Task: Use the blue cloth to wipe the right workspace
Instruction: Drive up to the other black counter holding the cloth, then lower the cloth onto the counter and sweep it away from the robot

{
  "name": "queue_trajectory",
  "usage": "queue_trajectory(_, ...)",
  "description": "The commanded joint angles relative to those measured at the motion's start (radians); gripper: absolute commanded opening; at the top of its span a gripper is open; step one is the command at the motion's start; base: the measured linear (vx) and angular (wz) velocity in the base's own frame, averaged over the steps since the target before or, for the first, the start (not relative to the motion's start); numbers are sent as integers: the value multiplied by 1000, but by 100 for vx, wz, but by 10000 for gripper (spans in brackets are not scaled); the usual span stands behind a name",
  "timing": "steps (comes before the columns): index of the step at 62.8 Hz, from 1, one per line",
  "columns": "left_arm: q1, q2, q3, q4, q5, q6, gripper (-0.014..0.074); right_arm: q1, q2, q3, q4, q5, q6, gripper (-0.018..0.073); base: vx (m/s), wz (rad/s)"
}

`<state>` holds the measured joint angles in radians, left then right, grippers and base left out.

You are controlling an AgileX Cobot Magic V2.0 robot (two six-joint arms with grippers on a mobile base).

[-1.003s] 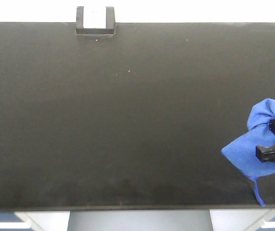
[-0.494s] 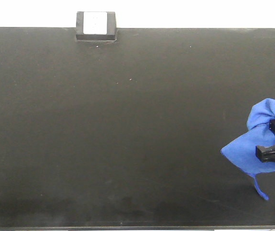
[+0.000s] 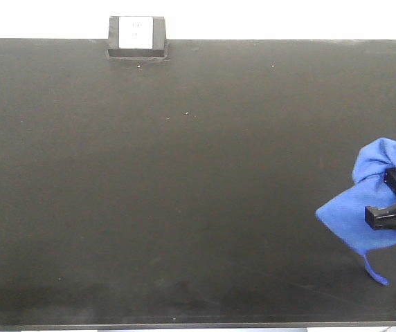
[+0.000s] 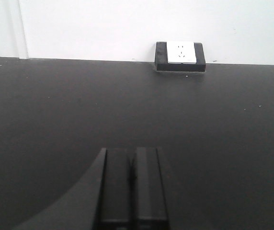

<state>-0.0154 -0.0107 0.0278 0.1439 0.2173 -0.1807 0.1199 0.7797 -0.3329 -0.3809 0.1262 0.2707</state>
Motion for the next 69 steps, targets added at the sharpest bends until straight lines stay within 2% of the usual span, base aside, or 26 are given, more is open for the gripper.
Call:
queue_trajectory(1, 5, -15, 30, 1, -82, -8, -6, 1, -1, -32, -6, -90, -1, -3, 0, 0)
queue_trajectory(18, 5, -15, 30, 1, -82, -8, -6, 0, 12, -32, -8, -104, -4, -3, 0, 0)
queue_trajectory(19, 5, -15, 30, 1, -82, -8, -6, -1, 129, -12, -45, -66, -8, -3, 0, 0)
queue_trajectory(21, 5, -15, 30, 1, -82, -8, -6, -1, 175, -8, -54, -71, -8, -3, 0, 0)
queue_trajectory(33, 5, -15, 30, 1, -82, -8, -6, -1, 410, -4, -58, -284, -5, -1, 0, 0)
queue_trajectory(37, 5, -15, 30, 1, -82, -8, -6, -1, 494, -4, -33, -374, 2, 0, 0, 0)
queue_trajectory(44, 5, -15, 30, 1, -82, -8, -6, 4, 621, -4, 38, -441, 3, 4, 0, 0)
queue_trajectory(48, 5, -15, 30, 1, -82, -8, -6, 21, 677, -4, 40, -489, -3, 10, 0, 0)
queue_trajectory(54, 5, -15, 30, 1, -82, -8, -6, 89, 737, -5, 42, -584, -3, 25, 0, 0)
queue_trajectory(58, 5, -15, 30, 1, -82, -8, -6, 166, 767, -7, 69, -646, 12, 36, 0, 0)
queue_trajectory(64, 5, -15, 30, 1, -82, -8, -6, 299, 813, -36, 141, -674, 53, 51, 0, 0)
queue_trajectory(69, 5, -15, 30, 1, -82, -8, -6, 445, 861, -91, 213, -673, 62, 61, 0, 0)
